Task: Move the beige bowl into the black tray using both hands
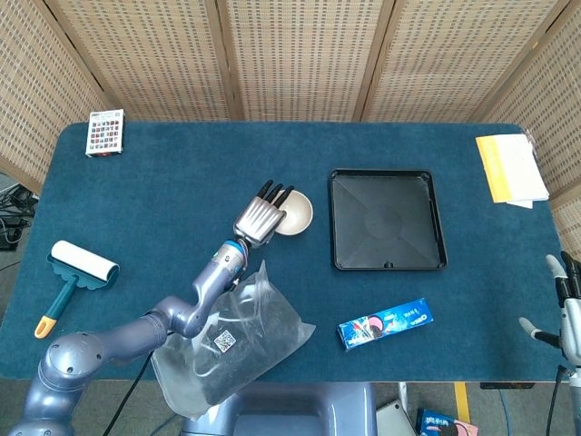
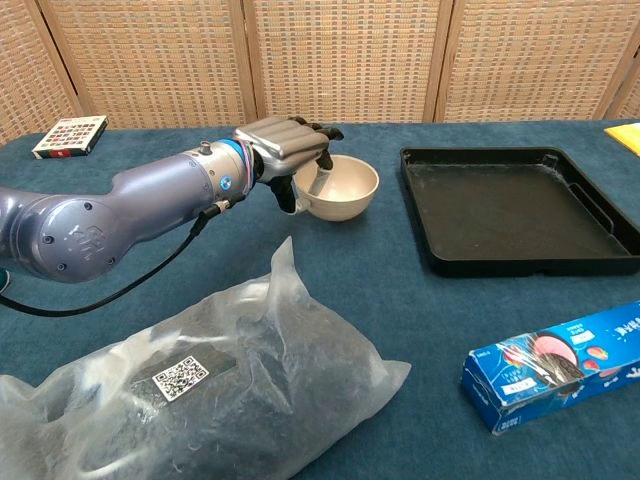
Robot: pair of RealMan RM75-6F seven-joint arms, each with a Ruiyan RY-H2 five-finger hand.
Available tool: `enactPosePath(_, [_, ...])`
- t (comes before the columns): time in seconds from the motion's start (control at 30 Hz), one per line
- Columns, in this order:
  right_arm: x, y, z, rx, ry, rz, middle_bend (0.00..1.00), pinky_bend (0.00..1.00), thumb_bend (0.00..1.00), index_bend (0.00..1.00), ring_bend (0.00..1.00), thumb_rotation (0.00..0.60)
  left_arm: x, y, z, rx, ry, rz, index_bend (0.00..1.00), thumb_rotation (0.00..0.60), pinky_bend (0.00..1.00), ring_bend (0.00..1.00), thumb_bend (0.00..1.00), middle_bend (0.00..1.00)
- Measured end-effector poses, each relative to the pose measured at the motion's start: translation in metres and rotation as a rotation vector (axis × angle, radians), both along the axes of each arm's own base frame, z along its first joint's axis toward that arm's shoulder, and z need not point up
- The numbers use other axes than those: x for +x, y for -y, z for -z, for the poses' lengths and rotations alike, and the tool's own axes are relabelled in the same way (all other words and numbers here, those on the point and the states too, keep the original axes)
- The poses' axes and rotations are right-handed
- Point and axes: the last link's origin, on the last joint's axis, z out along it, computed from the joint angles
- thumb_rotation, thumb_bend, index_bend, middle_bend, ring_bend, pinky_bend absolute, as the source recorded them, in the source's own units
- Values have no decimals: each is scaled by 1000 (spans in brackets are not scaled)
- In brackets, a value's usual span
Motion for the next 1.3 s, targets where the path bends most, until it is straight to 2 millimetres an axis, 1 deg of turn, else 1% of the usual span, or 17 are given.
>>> enactPosePath(0.03, [0, 0, 0, 0, -1, -2, 0, 0, 140, 54, 0, 600, -1, 0, 0, 2, -2, 1, 474, 600, 0, 0, 470, 0])
enactPosePath(0.1, [1, 0, 0, 2, -5, -6, 0, 0, 141, 54, 0, 600, -1, 0, -2, 11, 1, 3, 326, 600, 0, 0, 396, 0])
enactPosePath(0.2, [2, 0, 0, 1, -9, -11, 0, 0, 141, 53, 0, 600, -3, 0, -6, 28, 11, 9, 171, 600, 0, 0, 303, 0])
enactPosePath(0.27, [3, -1, -1, -1, -11, -14, 0, 0, 142, 52, 0, 600, -4, 0, -9, 41, 18, 13, 123, 600, 0, 0, 277, 0])
enactPosePath(0.53, [6, -3, 0, 4, -19, -24, 0, 0, 142, 52, 0, 600, -7, 4, -24, 70, 80, 23, 15, 600, 0, 0, 259, 0])
enactPosePath(0.63, [7, -4, 1, 6, -22, -30, 0, 0, 141, 52, 0, 600, -10, 9, -36, 84, 134, 21, 0, 600, 0, 0, 197, 0])
enactPosePath(0.7, [9, -4, 1, 6, -26, -36, 0, 0, 142, 52, 0, 600, -17, 13, -50, 109, 182, 18, 0, 600, 0, 0, 144, 0])
enactPosePath(0.73, [10, -4, 1, 7, -28, -38, 0, 0, 141, 52, 0, 600, -22, 16, -58, 127, 203, 16, 0, 600, 0, 0, 123, 0])
enactPosePath(0.83, [12, -5, 4, 15, -36, -40, 0, 0, 141, 52, 0, 600, -43, 27, -92, 198, 273, 12, 0, 600, 0, 0, 31, 0])
enactPosePath(0.87, [13, -5, 5, 18, -39, -42, 0, 0, 141, 51, 0, 600, -54, 33, -107, 228, 299, 6, 0, 600, 0, 0, 17, 0])
enactPosePath(0.93, [15, -5, 7, 25, -43, -46, 0, 0, 142, 51, 0, 600, -72, 44, -128, 268, 330, -9, 0, 600, 0, 0, 4, 0])
enactPosePath(1.0, [16, -5, 10, 35, -49, -49, 0, 0, 142, 51, 0, 600, -95, 58, -152, 311, 351, -35, 0, 600, 0, 0, 1, 0])
enactPosePath(1.03, [16, -4, 12, 40, -51, -49, 0, 0, 141, 50, 0, 600, -101, 62, -157, 320, 354, -42, 0, 600, 0, 0, 0, 0])
enactPosePath(1.07, [16, -4, 13, 46, -52, -47, 0, 0, 141, 50, 0, 600, -112, 71, -166, 337, 357, -57, 0, 600, 0, 0, 0, 0])
enactPosePath(1.13, [16, -3, 16, 57, -52, -42, 0, 0, 141, 45, 0, 600, -128, 85, -178, 359, 358, -84, 0, 600, 0, 0, 0, 0])
enactPosePath(1.17, [15, -2, 18, 63, -53, -38, 0, 0, 141, 40, 0, 600, -138, 96, -184, 368, 357, -105, 0, 600, 0, 0, 0, 0])
enactPosePath(1.3, [17, -1, 22, 70, -62, -40, 0, 0, 140, 26, 0, 600, -170, 133, -197, 376, 339, -176, 0, 600, 0, 0, 0, 0])
